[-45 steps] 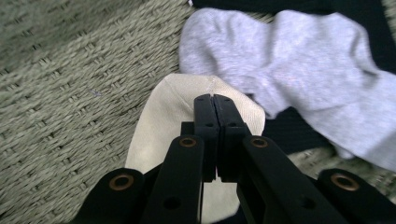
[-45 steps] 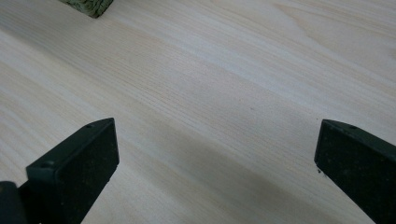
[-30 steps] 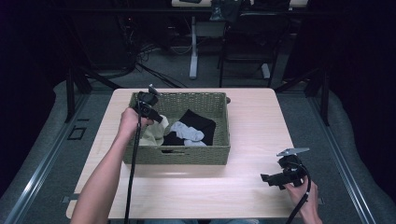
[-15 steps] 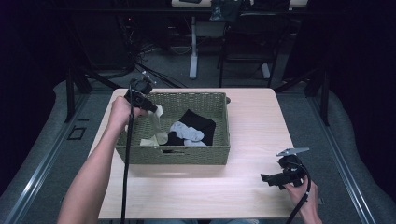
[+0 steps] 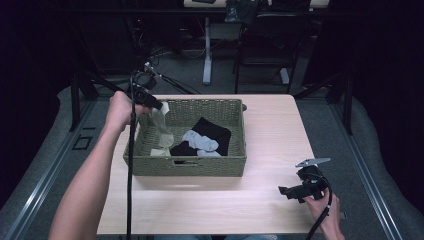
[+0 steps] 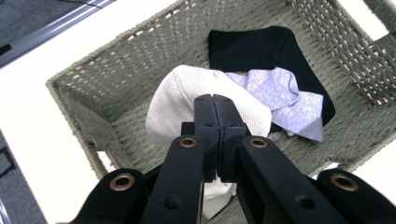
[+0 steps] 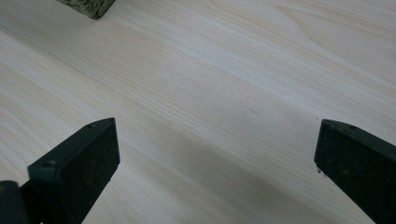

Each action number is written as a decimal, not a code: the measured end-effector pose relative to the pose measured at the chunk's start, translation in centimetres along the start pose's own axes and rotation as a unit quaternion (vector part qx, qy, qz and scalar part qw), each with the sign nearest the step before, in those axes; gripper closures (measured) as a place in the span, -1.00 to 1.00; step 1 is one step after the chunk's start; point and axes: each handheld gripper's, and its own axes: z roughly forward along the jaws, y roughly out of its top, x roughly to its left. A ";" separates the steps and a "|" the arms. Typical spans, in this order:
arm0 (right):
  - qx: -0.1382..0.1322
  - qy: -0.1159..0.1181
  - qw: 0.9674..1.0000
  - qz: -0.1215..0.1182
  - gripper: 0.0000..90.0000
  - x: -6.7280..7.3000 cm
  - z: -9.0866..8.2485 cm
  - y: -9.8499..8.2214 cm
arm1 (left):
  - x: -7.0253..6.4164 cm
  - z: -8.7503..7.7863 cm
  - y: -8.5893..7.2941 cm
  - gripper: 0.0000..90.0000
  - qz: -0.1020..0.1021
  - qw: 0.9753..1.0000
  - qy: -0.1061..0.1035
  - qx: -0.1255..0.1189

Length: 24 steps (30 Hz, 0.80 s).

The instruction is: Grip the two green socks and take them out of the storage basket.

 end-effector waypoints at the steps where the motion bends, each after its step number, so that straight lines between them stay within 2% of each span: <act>1: 0.000 0.000 1.000 0.001 -1.00 0.0 0.0 0.0 | 0.0 -0.2 0.1 0.99 0.000 1.000 0.001 -0.002; 5: -0.002 0.001 1.000 0.001 -1.00 0.0 0.0 0.0 | 0.0 -1.0 0.3 0.99 0.004 1.000 0.011 -0.001; 18: 0.002 -0.002 1.000 0.001 -1.00 0.0 -0.1 -0.1 | 0.4 -4.3 1.2 1.00 -0.004 0.999 0.016 -0.032; 24: 0.001 -0.001 1.000 0.002 -1.00 -0.1 -0.1 -0.1 | 0.4 -6.0 1.6 1.00 -0.005 0.999 0.027 -0.044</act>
